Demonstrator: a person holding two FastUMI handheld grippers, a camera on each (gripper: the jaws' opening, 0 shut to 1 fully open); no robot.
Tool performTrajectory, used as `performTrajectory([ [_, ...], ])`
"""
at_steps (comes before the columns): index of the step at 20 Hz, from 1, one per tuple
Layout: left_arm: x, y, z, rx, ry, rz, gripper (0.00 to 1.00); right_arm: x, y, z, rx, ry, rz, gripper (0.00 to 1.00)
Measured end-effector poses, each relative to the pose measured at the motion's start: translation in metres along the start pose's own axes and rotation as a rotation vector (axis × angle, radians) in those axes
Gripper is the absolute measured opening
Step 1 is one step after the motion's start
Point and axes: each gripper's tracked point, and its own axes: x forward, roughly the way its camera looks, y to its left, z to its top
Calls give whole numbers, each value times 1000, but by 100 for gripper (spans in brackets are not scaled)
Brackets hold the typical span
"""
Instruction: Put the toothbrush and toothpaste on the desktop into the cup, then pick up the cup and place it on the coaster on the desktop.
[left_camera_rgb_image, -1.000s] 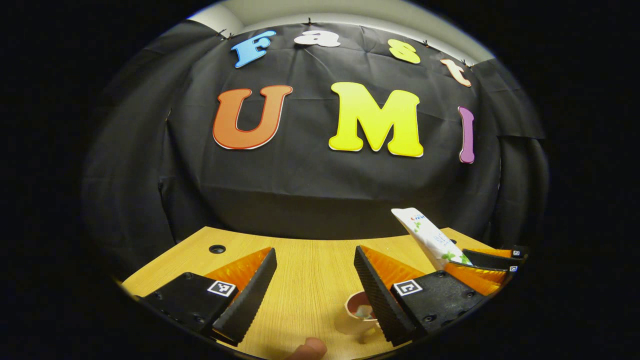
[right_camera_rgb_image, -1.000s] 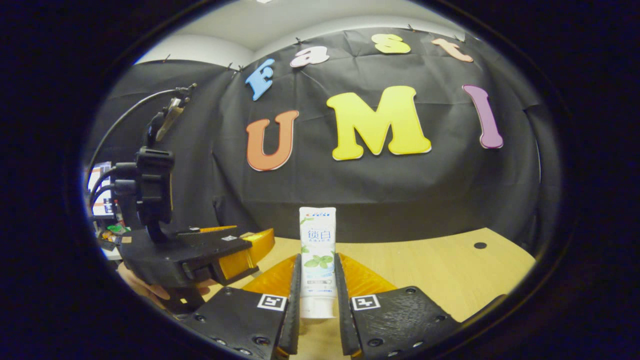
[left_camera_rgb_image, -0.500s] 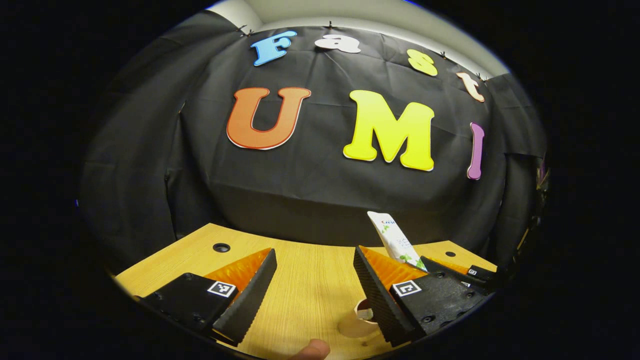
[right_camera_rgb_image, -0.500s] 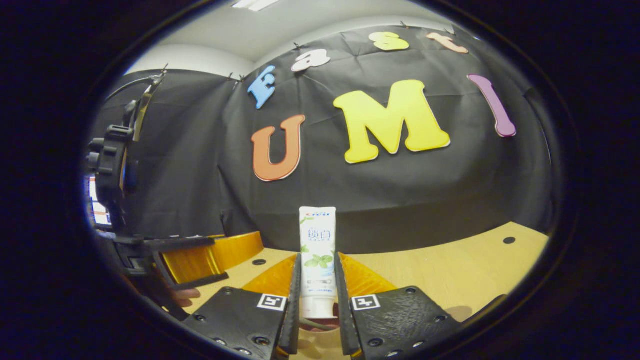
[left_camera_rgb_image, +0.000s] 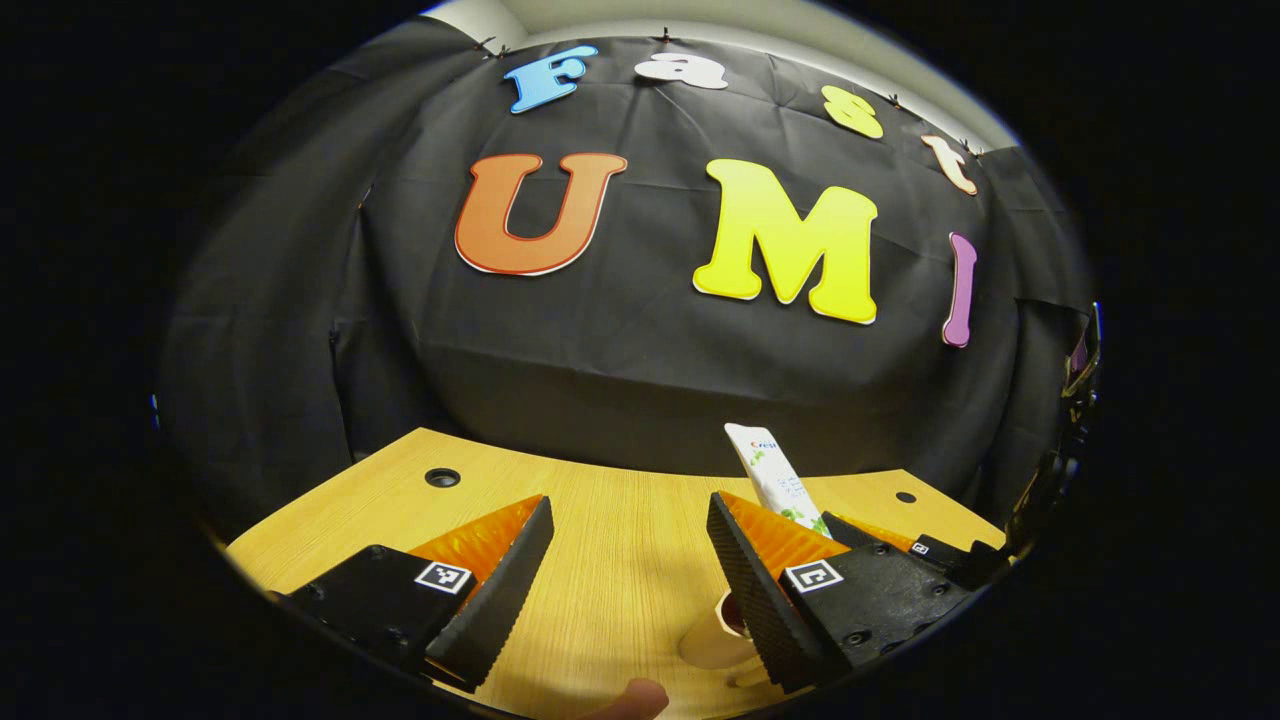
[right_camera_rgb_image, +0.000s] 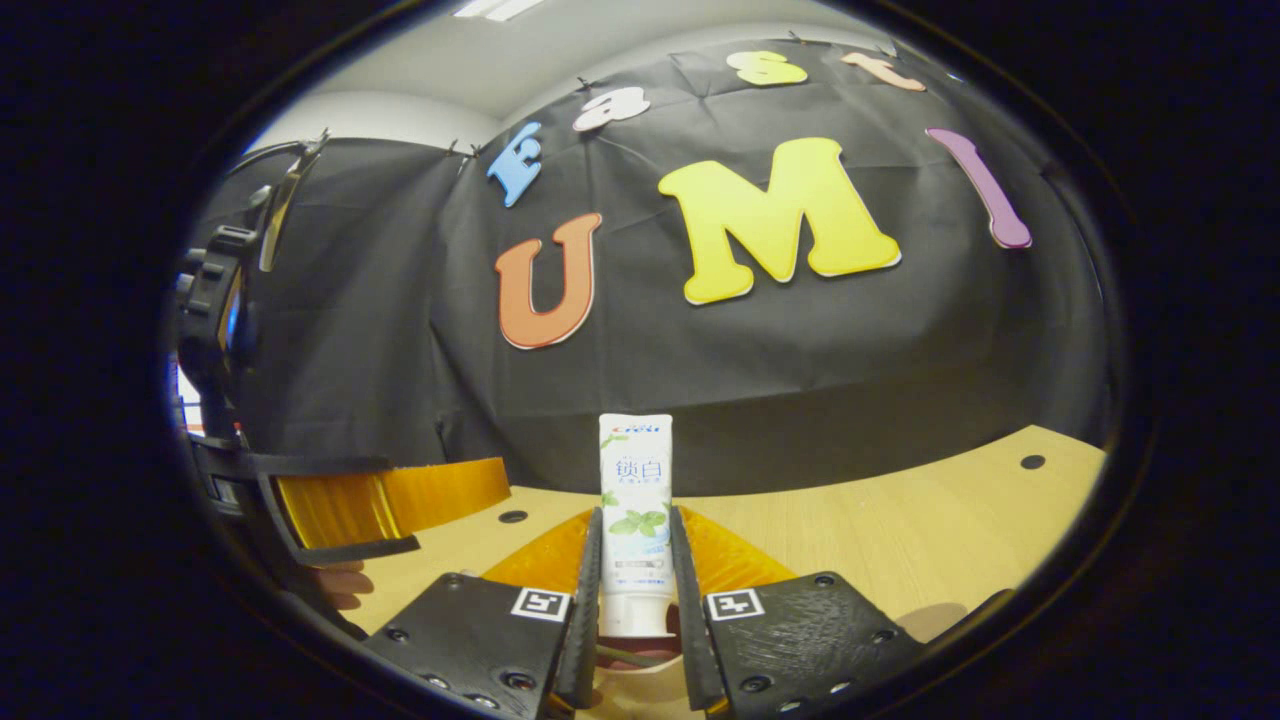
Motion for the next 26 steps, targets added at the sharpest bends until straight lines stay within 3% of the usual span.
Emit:
performTrajectory([
  [14, -3, 2, 4, -8, -18, 5, 98, 0, 6, -8, -19, -5, 18, 40],
  [26, 1, 2, -2, -10, 6, 7, 98, -18, -8, -6, -43, -25, -30, 39],
])
